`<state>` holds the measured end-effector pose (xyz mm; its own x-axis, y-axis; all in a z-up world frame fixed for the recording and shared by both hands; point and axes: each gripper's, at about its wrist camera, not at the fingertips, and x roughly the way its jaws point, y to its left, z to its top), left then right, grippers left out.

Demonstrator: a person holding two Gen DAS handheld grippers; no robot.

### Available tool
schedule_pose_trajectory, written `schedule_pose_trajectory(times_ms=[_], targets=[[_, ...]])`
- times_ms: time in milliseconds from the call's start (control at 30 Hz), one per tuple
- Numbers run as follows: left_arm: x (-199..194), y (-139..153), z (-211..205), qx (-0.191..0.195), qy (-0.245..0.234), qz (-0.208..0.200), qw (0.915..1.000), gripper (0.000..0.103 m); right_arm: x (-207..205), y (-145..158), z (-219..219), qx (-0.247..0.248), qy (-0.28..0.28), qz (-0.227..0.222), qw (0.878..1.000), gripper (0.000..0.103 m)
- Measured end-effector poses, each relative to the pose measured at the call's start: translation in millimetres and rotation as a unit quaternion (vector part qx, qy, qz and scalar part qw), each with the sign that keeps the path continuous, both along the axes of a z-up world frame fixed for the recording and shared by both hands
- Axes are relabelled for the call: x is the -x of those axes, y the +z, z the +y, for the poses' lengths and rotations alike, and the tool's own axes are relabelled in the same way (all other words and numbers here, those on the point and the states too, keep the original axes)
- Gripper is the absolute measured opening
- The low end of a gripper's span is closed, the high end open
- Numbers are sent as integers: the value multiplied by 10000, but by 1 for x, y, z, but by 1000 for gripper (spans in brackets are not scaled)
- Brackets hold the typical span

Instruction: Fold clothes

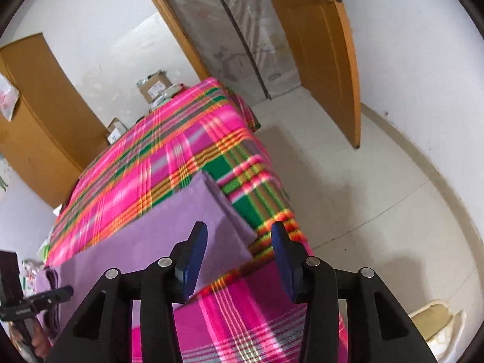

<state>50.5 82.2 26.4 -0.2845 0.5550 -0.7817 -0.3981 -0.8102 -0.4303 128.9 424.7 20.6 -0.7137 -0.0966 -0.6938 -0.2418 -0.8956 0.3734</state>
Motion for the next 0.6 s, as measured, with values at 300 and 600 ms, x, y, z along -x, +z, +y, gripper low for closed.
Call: schedule_pose_trajectory(times_ms=[300, 600], targets=[[-7, -2, 11, -31, -184, -66, 9998, 34, 9, -6, -26, -594, 127, -175, 9980, 46], [-6, -6, 14, -22, -243, -108, 9996, 34, 14, -7, -39, -1204, 196, -413, 9917, 42]])
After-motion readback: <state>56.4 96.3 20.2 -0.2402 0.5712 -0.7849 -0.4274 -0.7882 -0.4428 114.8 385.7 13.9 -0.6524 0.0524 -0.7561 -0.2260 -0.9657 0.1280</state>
